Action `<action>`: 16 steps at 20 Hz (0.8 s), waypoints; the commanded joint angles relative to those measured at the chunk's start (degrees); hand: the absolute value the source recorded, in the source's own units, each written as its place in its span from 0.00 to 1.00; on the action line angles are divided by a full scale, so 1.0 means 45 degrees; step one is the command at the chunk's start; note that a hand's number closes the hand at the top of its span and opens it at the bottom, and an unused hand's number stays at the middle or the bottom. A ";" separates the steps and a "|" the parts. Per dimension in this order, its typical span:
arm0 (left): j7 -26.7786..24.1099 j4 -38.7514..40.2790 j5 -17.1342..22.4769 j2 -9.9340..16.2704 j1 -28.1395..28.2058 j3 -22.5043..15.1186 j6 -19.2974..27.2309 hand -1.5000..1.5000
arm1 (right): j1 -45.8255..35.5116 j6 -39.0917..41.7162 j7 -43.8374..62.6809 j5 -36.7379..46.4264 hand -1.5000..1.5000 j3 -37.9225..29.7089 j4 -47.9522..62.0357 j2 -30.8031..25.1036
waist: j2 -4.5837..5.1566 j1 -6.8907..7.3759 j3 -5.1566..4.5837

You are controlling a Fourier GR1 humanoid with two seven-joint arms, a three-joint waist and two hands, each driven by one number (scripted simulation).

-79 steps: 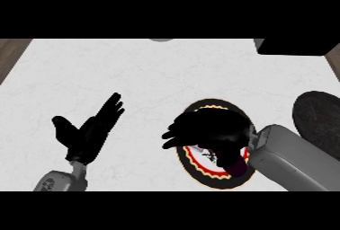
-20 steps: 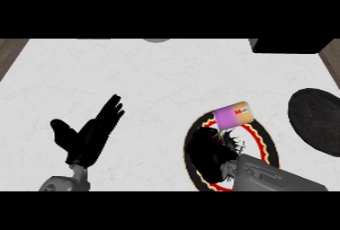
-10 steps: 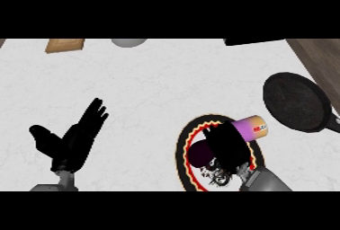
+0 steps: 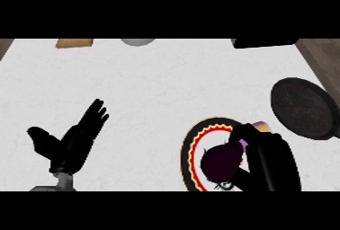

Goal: Pick the eggplant from the plate and place it in the pan

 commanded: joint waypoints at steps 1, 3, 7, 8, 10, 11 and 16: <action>-0.0059 -0.0122 -0.0215 -0.0142 -0.0031 -0.0379 -0.0092 0.50 | 0.2023 -0.1513 0.0313 -0.0985 1.00 -0.0570 -0.2822 0.0444 | 0.0084 0.0394 -0.0001; 0.0022 -0.0218 -0.0230 -0.0141 0.0253 -0.0447 -0.0096 0.50 | 0.2839 -0.1936 0.0007 -0.2064 1.00 -0.1189 -0.3815 0.0403 | 0.0128 0.0599 0.0002; 0.0573 -0.0636 -0.0753 -0.0779 -0.0463 -0.1122 0.0481 0.50 | 0.3760 -0.3373 -0.1142 -0.3817 1.00 -0.2370 -0.3102 0.0549 | 0.0217 0.0979 0.0003; 0.1074 -0.0614 0.0170 0.0074 -0.0721 -0.0259 -0.0408 0.50 | 0.4083 -0.3239 -0.1678 -0.4973 1.00 -0.3275 -0.3294 0.0068 | 0.0227 0.1002 0.0000; 0.0036 0.0661 -0.0226 -0.0376 -0.0792 -0.0417 -0.0507 0.50 | 0.3665 -0.3191 -0.2681 -0.6524 1.00 -0.5049 -0.2370 -0.0533 | 0.0261 0.1064 -0.0012; 0.0474 -0.0959 -0.0348 -0.0160 0.0079 -0.0681 -0.0419 0.50 | 0.3012 -0.3148 -0.2693 -0.6498 1.00 -0.5479 -0.1738 -0.0484 | 0.0237 0.1200 -0.0014; 0.0987 0.0072 -0.0748 -0.0907 -0.1270 -0.0912 0.0204 0.50 | 0.1292 -0.4165 -0.4468 -0.5981 1.00 -0.7080 0.2053 -0.1322 | 0.0284 0.1251 -0.0009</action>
